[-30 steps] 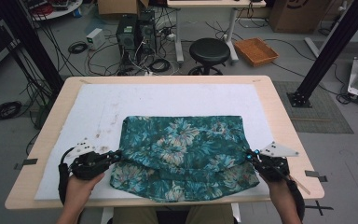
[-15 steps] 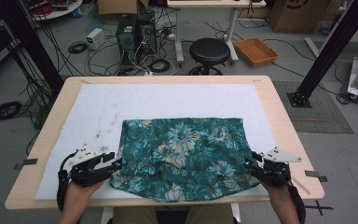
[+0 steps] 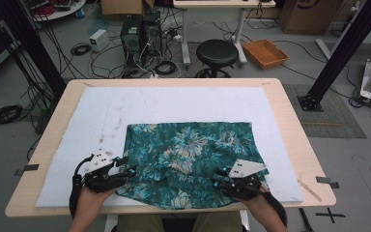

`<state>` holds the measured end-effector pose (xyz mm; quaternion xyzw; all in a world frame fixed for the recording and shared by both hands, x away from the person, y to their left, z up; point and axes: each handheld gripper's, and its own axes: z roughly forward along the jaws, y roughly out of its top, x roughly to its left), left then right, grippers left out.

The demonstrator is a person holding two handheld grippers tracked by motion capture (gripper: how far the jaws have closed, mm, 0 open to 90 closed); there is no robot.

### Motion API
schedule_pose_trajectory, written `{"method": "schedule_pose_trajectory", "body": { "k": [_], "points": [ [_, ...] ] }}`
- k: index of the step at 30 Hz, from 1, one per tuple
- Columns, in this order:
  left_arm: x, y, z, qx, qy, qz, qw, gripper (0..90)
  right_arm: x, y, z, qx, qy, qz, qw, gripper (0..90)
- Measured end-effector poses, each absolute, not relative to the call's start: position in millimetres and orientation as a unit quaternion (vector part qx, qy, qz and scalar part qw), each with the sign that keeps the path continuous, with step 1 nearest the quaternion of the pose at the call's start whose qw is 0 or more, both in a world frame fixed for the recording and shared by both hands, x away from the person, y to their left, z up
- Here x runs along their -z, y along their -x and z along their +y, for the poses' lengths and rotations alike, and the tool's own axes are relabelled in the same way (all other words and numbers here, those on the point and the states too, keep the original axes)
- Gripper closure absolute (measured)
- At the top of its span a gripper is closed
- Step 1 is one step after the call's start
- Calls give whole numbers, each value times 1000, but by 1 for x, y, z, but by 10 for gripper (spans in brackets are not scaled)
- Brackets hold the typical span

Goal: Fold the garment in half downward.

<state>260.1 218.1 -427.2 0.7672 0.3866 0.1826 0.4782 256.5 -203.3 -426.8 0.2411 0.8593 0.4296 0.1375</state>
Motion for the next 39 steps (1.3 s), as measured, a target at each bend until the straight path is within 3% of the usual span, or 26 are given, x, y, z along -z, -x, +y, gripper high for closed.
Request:
{"method": "schedule_pose_trajectory", "body": {
  "k": [7, 9, 11, 12, 27, 32, 39],
  "points": [
    [432, -263, 222, -179, -768, 390, 475, 518, 434, -282, -157, -388, -182, 901, 74, 654],
    [432, -263, 224, -179, -765, 394, 476, 518, 437, -289, -149, -371, -182, 908, 62, 718],
    [432, -262, 226, -180, -762, 399, 478, 518, 437, -293, -145, -367, -176, 912, 51, 874],
    [432, -262, 227, -180, -761, 400, 478, 518, 437, -293, -145, -366, -170, 914, 46, 897],
    [431, -263, 230, -182, -759, 400, 481, 524, 414, -285, -160, -443, -137, 886, -20, 900],
    [431, -263, 232, -182, -755, 404, 484, 525, 396, -273, -161, -490, -104, 863, -63, 900],
    [430, -263, 233, -189, -750, 407, 485, 515, 407, -266, -156, -431, -101, 893, -78, 900]
  ]
}}
